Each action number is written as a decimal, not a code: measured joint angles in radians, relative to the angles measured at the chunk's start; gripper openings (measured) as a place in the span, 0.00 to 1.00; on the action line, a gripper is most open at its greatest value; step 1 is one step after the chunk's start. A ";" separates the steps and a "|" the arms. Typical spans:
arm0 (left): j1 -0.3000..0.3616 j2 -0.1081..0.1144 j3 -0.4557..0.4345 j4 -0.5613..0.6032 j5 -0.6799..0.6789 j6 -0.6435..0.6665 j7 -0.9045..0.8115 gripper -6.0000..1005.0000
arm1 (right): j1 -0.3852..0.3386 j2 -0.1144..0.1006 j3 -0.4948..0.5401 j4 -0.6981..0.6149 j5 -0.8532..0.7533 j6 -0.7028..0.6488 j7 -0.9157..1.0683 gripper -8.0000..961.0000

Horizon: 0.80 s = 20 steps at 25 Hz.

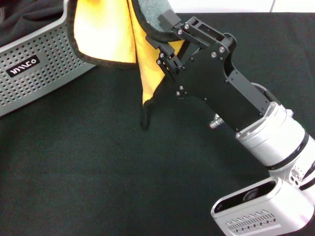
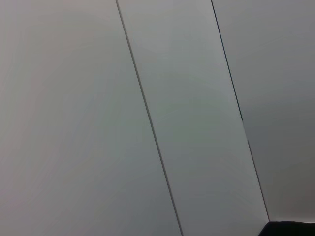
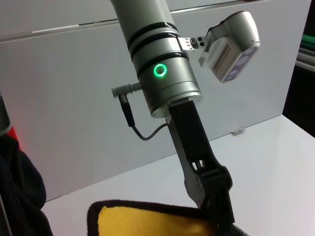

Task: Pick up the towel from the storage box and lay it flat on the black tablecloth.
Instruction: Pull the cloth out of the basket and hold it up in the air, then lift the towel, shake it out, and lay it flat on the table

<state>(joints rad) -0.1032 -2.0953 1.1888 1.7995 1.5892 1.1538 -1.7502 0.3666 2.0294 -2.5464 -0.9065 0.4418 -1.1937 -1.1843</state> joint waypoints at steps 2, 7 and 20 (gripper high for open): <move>-0.001 0.000 0.000 0.000 0.000 0.000 0.000 0.03 | 0.000 0.000 0.000 0.000 0.000 0.001 0.000 0.29; -0.001 0.000 0.000 -0.001 0.000 0.004 0.000 0.03 | 0.011 0.000 0.000 -0.001 0.002 0.030 0.008 0.24; 0.011 0.002 0.024 -0.171 0.002 0.039 0.095 0.04 | -0.009 0.000 0.007 -0.014 0.026 0.012 0.222 0.01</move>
<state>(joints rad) -0.0924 -2.0938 1.2131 1.6288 1.5908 1.1933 -1.6556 0.3581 2.0293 -2.5395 -0.9202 0.4678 -1.1815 -0.9618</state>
